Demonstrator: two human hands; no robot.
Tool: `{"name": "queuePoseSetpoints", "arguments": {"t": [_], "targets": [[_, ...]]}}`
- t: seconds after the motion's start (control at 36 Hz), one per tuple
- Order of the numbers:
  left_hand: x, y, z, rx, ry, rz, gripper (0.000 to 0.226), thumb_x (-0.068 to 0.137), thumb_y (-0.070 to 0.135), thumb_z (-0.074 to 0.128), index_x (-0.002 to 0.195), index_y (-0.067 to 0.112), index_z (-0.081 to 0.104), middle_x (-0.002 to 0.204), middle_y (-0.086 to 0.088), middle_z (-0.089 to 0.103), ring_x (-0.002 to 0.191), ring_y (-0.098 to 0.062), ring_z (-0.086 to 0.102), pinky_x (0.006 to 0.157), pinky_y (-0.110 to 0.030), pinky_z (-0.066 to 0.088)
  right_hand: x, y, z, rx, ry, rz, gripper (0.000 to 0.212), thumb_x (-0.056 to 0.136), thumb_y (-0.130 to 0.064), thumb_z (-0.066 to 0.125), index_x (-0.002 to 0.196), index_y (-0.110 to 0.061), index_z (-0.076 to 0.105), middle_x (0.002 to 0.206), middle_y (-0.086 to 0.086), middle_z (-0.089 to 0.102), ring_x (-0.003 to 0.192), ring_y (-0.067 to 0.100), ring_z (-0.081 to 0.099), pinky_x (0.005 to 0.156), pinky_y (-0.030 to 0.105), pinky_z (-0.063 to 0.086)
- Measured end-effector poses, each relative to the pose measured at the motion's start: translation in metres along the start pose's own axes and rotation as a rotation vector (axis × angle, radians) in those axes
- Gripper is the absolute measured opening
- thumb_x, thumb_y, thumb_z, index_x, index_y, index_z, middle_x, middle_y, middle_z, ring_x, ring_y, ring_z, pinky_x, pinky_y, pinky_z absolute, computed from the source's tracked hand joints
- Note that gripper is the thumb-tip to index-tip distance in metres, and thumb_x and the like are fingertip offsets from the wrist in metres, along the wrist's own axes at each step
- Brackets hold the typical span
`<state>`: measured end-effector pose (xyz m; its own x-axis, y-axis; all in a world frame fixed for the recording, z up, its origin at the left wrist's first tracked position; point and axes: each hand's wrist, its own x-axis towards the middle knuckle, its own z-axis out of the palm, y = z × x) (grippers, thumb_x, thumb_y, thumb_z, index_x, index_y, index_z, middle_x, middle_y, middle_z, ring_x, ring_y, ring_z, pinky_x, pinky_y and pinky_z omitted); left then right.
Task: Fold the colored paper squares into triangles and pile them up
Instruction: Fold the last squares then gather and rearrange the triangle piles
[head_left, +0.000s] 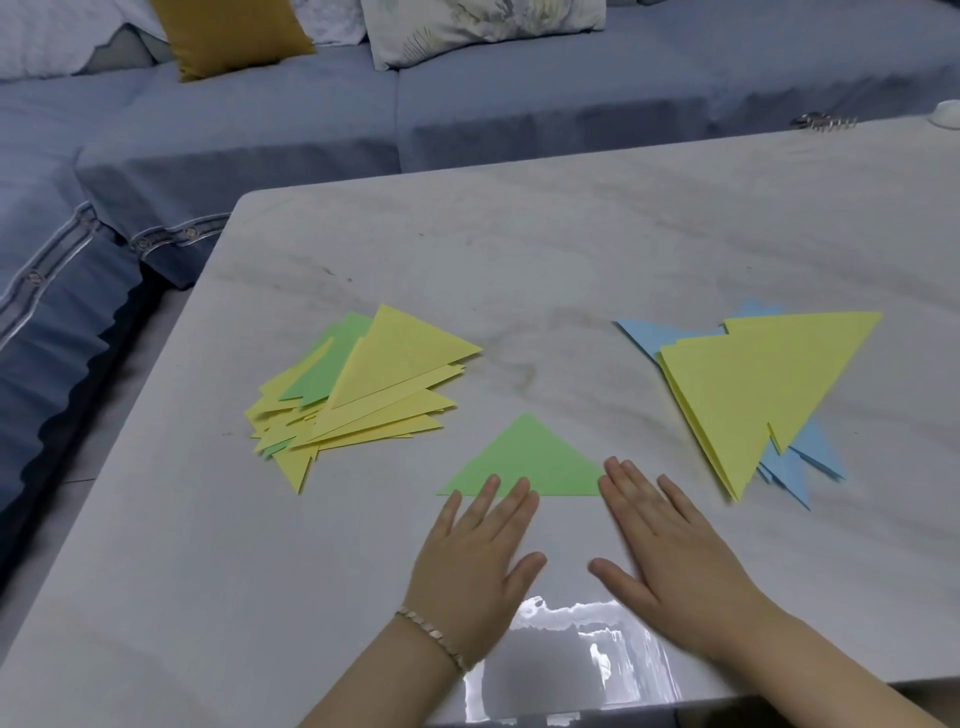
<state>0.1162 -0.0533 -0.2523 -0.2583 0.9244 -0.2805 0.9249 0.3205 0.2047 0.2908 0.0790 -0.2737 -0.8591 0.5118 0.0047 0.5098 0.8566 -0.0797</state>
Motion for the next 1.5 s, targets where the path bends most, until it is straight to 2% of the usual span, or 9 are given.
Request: {"name": "queuePoseSetpoints", "arguments": {"t": [0.11, 0.25, 0.5, 0.75, 0.92, 1.14, 1.31, 1.42, 1.5], "targets": [[-0.008, -0.012, -0.006, -0.023, 0.057, -0.046, 0.091, 0.071, 0.066, -0.027, 0.146, 0.033, 0.014, 0.146, 0.025, -0.003, 0.137, 0.006, -0.003, 0.113, -0.028, -0.005, 0.000, 0.000, -0.001, 0.007, -0.005, 0.003, 0.072, 0.095, -0.058, 0.016, 0.137, -0.005, 0.041, 0.147, 0.009, 0.035, 0.137, 0.014, 0.023, 0.107, 0.036, 0.018], [-0.010, -0.027, -0.019, -0.039, 0.362, -0.282, 0.043, 0.085, 0.040, 0.031, 0.084, 0.025, 0.071, 0.106, 0.009, 0.069, 0.104, -0.007, 0.063, 0.094, -0.040, 0.043, 0.001, -0.002, -0.001, 0.021, -0.029, 0.019, 0.072, 0.095, -0.058, 0.015, 0.137, -0.005, 0.041, 0.146, 0.009, 0.037, 0.136, 0.014, 0.024, 0.107, 0.036, 0.017], [0.034, -0.017, -0.041, -0.281, 0.142, -0.550, 0.051, 0.078, 0.048, 0.063, 0.119, 0.021, 0.046, 0.111, -0.001, 0.059, 0.110, -0.024, 0.047, 0.085, -0.031, 0.041, 0.002, -0.009, -0.007, 0.054, -0.025, 0.060, 0.068, 0.086, -0.053, 0.036, 0.132, -0.005, 0.048, 0.142, 0.008, 0.043, 0.140, 0.010, 0.015, 0.110, 0.031, 0.010], [0.040, -0.016, -0.046, -0.529, 0.250, -0.435, 0.014, 0.080, 0.015, 0.062, 0.074, 0.021, 0.051, 0.095, -0.007, 0.055, 0.073, -0.019, 0.049, 0.062, -0.023, 0.033, 0.002, -0.010, -0.009, 0.132, -0.043, 0.071, 0.070, 0.079, -0.053, 0.041, 0.129, -0.005, 0.052, 0.139, 0.007, 0.047, 0.131, 0.011, 0.028, 0.109, 0.028, 0.010], [0.038, -0.034, -0.075, -0.813, 0.591, -0.420, 0.014, 0.082, 0.008, 0.061, 0.074, 0.016, 0.054, 0.067, 0.008, 0.050, 0.071, -0.016, 0.047, 0.057, -0.024, 0.030, 0.003, -0.010, -0.024, 0.290, -0.060, 0.045, 0.081, 0.078, -0.059, 0.020, 0.146, -0.025, -0.009, 0.141, -0.024, -0.004, 0.129, -0.011, -0.008, 0.106, 0.014, -0.017], [0.047, -0.106, -0.102, -0.465, 0.802, -0.668, 0.041, 0.087, 0.012, 0.058, 0.126, 0.005, 0.048, 0.128, -0.020, 0.045, 0.121, -0.034, 0.039, 0.097, -0.037, 0.032, 0.008, -0.008, -0.031, 0.370, -0.047, 0.063, 0.075, 0.078, -0.057, 0.017, 0.147, -0.029, 0.005, 0.147, -0.019, 0.000, 0.131, -0.009, -0.009, 0.103, 0.009, -0.011], [0.065, -0.087, -0.072, 0.226, 0.409, -0.466, 0.048, 0.098, 0.033, 0.022, 0.146, 0.022, 0.018, 0.157, 0.000, 0.000, 0.144, -0.021, -0.005, 0.112, -0.048, -0.011, 0.012, -0.006, -0.032, 0.309, 0.153, 0.176, 0.046, 0.077, -0.032, 0.050, 0.116, -0.011, 0.061, 0.132, 0.016, 0.052, 0.127, 0.027, 0.038, 0.097, 0.046, 0.030], [0.078, -0.084, -0.058, 0.076, 0.142, -0.428, 0.053, 0.098, 0.046, 0.013, 0.147, 0.030, 0.003, 0.156, 0.004, -0.009, 0.143, -0.020, -0.009, 0.116, -0.045, -0.001, 0.015, 0.007, -0.033, 0.240, 0.214, 0.358, 0.040, 0.069, -0.020, 0.062, 0.108, -0.010, 0.067, 0.130, 0.029, 0.049, 0.123, 0.044, 0.044, 0.095, 0.053, 0.034], [0.084, -0.097, -0.054, 0.025, 0.055, -0.501, 0.059, 0.095, 0.053, 0.009, 0.146, 0.030, -0.007, 0.155, 0.004, -0.014, 0.143, -0.023, -0.012, 0.116, -0.046, -0.001, 0.017, 0.017, -0.040, 0.268, 0.132, 0.478, 0.043, 0.086, -0.022, 0.060, 0.128, -0.019, 0.055, 0.147, 0.028, 0.022, 0.139, 0.042, 0.016, 0.109, 0.049, 0.021]]}}
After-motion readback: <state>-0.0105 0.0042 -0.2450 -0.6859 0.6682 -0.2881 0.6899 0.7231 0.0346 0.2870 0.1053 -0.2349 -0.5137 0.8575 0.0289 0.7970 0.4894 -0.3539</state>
